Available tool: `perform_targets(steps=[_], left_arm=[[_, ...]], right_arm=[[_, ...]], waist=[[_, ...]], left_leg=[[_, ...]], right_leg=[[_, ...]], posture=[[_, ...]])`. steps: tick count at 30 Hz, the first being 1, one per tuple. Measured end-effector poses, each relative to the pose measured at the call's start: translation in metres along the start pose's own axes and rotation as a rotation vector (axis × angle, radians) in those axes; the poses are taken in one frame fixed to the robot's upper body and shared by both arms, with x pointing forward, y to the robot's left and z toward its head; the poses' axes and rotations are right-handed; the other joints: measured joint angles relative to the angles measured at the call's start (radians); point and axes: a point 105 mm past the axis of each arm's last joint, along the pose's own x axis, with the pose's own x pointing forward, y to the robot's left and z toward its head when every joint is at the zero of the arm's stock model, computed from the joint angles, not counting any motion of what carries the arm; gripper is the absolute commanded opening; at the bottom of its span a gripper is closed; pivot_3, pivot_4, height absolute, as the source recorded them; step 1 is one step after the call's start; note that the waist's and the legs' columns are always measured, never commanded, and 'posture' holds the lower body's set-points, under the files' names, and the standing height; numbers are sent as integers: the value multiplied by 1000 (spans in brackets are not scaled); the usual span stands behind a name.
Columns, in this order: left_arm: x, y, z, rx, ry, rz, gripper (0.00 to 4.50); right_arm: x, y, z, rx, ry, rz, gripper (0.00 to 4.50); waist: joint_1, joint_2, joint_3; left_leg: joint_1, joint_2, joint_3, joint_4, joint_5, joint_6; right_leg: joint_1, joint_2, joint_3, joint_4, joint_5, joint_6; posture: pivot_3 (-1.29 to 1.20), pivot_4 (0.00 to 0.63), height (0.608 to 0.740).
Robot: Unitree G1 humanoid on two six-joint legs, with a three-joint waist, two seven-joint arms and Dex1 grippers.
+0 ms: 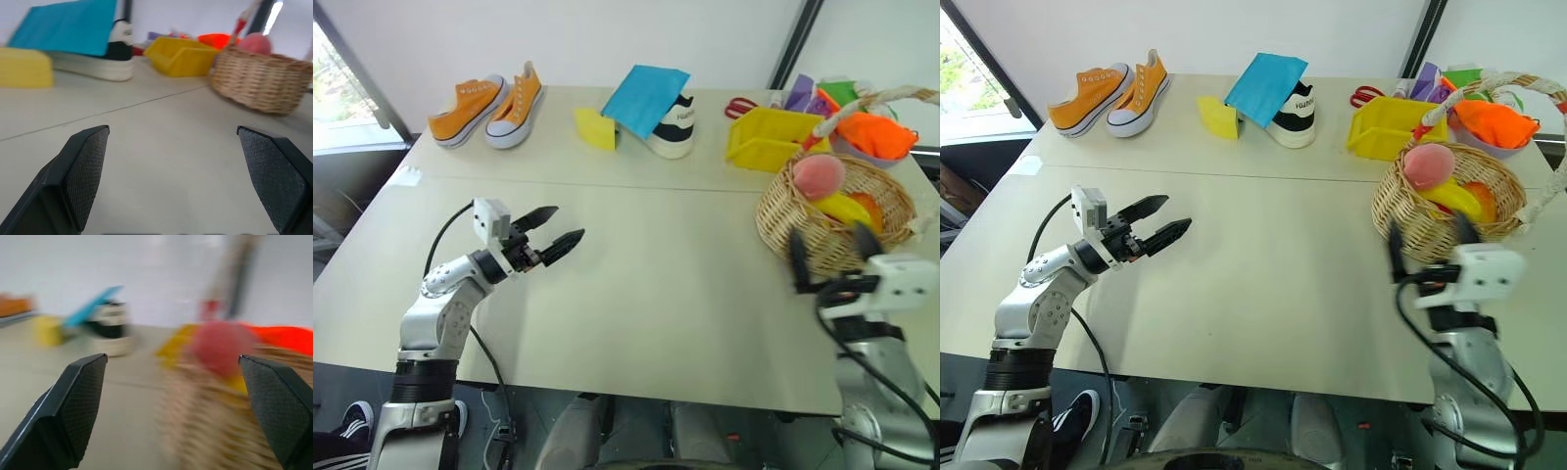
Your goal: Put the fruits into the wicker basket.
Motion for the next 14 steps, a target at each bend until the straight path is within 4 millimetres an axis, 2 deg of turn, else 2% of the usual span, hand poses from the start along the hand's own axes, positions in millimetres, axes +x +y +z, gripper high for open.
perform_targets(steps=[4, 6, 10, 14], left_arm=[[-26, 24, -6, -1, 5, 172, 4500], [-37, 36, -8, 7, 17, 253, 4500], [-61, 60, -4, 17, 15, 419, 4500], [-74, 70, -1, 52, 14, 502, 4500]], right_arm=[[15, 51, -16, 76, 75, 362, 4471], [16, 62, -27, 83, 125, 459, 4471], [30, 64, -35, 66, 149, 550, 4471], [45, 58, -36, 36, 134, 579, 4471]], waist=[[0, -1, 0], [3, -1, 0], [4, -3, 1], [3, -3, 0]], left_leg=[[0, 0, -1, -1, 0, 0], [-1, 0, -1, -1, 0, 1], [-1, 0, 0, 1, -1, 1], [-1, 0, -1, 1, -1, 1]], right_leg=[[0, 0, 0, 0, 0, 1], [0, 0, -1, 0, 0, 1], [1, 0, -1, -1, 0, 1], [1, 0, -1, -1, 0, 1]], posture=[[0, 150, 740], [0, 150, 740], [0, 150, 740], [0, 150, 740]])
